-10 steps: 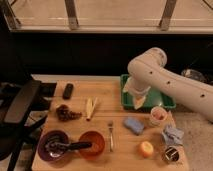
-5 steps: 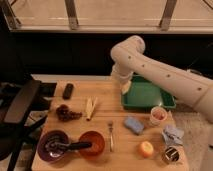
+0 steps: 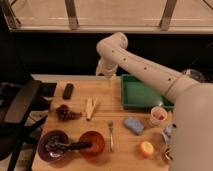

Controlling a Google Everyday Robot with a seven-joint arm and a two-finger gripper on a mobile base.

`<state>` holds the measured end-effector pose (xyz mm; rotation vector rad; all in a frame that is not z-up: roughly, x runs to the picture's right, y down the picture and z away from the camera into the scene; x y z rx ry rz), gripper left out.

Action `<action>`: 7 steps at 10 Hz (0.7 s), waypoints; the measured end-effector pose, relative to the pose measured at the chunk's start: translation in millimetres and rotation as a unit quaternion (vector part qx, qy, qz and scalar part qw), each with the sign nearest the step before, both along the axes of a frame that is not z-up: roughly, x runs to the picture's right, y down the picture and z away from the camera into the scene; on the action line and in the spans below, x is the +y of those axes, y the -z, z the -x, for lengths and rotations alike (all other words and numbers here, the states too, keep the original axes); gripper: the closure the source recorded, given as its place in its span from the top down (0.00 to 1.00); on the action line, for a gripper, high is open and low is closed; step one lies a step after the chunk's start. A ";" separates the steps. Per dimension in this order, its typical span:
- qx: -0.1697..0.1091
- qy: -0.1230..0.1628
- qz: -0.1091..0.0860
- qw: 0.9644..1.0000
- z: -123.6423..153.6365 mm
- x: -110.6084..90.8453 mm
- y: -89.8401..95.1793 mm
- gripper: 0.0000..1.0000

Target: Wipe table surface with eraser

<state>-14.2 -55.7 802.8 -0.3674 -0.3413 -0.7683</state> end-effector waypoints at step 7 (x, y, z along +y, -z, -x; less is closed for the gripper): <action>-0.023 0.009 0.002 1.000 28.6 -0.9 -4.7 0.65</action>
